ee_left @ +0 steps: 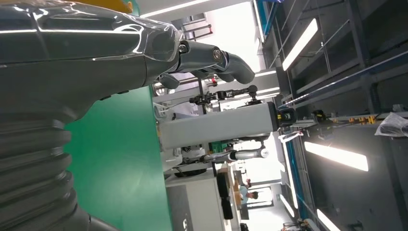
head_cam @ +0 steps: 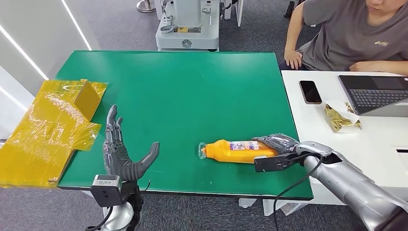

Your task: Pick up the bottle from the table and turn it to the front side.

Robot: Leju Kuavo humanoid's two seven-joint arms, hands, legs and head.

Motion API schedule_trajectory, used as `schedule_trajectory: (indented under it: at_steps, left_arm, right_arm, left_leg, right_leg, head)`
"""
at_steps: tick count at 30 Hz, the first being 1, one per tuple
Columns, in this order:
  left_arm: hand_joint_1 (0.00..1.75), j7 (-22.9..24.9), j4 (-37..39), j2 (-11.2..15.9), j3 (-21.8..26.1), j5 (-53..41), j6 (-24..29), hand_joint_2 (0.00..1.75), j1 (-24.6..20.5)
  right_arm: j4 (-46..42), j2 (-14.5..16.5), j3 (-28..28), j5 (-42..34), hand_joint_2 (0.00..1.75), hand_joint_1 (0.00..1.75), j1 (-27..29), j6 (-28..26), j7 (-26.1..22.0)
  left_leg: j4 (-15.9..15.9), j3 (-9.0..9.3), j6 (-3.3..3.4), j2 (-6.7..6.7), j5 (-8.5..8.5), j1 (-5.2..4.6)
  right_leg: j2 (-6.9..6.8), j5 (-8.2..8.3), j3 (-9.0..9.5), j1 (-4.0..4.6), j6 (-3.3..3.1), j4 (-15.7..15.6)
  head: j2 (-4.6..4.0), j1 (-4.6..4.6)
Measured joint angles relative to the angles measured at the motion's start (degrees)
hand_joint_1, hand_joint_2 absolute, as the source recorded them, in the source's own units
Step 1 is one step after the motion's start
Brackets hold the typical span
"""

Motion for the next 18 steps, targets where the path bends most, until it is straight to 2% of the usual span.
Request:
schedule_trajectory:
  at_steps: [7, 10, 13, 18]
  left_arm:
    - [0.0, 0.0, 0.0, 0.0, 0.0, 0.16, -0.05, 1.75, -0.05]
    - [0.0, 0.0, 0.0, 0.01, 0.0, 0.49, 0.11, 1.75, -0.08]
    - [0.0, 0.0, 0.0, 0.05, -0.07, 1.23, 0.92, 1.75, -0.22]
    - [0.0, 0.0, 0.01, 0.42, -0.46, 2.59, 2.95, 1.75, -0.95]
  right_arm:
    - [-0.1, 0.04, -1.4, 1.45, 1.75, 1.75, 0.71, -0.9, -1.24]
    - [0.08, 0.36, -2.23, 2.47, 1.75, 1.75, 1.14, -3.31, -2.3]
    - [0.52, 1.67, -4.13, 3.4, 1.75, 1.75, 2.11, -8.95, -3.29]
    - [0.79, 5.73, -10.26, 3.05, 1.75, 1.75, 4.7, -22.04, -4.48]
  left_leg:
    - [-0.01, -0.03, 0.0, -0.01, 0.0, 0.0]
    - [-0.01, -0.06, 0.0, -0.01, 0.0, 0.0]
    - [-0.01, -0.06, 0.0, 0.0, 0.0, 0.0]
    - [-0.02, -0.06, 0.0, -0.02, 0.0, 0.01]
  right_leg:
    - [-0.01, 0.0, -0.01, 0.0, 0.0, 0.0]
    - [-0.02, 0.0, -0.01, 0.0, 0.0, 0.0]
    - [-0.01, 0.0, -0.03, 0.0, 0.0, 0.02]
    - [-0.02, -0.01, -0.05, 0.01, -0.01, 0.04]
  head:
    - [0.0, 0.01]
    - [0.0, 0.01]
    - [0.0, 0.01]
    - [0.0, -0.01]
